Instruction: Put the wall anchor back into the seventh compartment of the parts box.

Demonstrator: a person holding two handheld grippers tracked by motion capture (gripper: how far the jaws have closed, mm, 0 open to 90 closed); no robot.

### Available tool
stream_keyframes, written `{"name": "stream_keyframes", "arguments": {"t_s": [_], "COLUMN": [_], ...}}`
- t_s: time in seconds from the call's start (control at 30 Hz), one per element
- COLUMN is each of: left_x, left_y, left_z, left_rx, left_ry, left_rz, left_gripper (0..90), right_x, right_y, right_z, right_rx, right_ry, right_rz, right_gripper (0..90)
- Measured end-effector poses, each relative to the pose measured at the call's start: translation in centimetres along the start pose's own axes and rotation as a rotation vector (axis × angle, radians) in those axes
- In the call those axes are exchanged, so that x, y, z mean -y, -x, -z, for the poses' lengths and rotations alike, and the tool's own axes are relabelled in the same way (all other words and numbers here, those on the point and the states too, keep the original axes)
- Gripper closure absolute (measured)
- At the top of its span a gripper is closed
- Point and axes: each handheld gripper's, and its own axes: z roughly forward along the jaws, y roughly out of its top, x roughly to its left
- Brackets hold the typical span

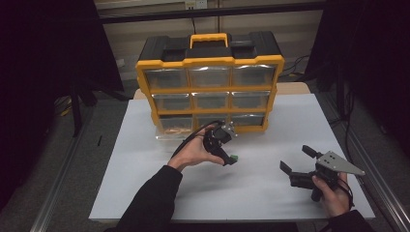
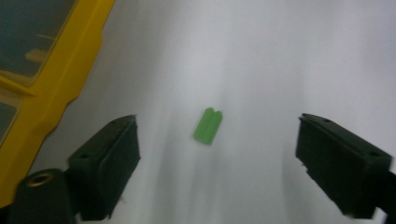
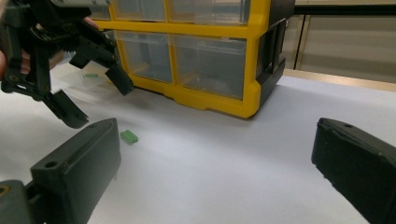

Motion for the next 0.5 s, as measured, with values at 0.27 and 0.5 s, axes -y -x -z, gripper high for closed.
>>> {"name": "stream_keyframes", "arguments": {"t_s": [0.27, 0.5], "left_x": [0.1, -0.1], "left_y": [-0.5, -0.4], "left_z": [-1.2, -1.6], "left_rx": [0.02, 0.017], "left_ry": [-0.06, -0.078], "left_rz": [-0.007, -0.019], "left_gripper": [29.8, 40.8], "right_x": [0.0, 0.0], "right_y": [0.0, 0.0], "right_z": [0.0, 0.0], "right_rx": [-0.001, -0.002], "right_ry": [0.0, 0.0], "right_rz": [0.001, 0.001], "right_gripper": [1.0, 0.9]}}
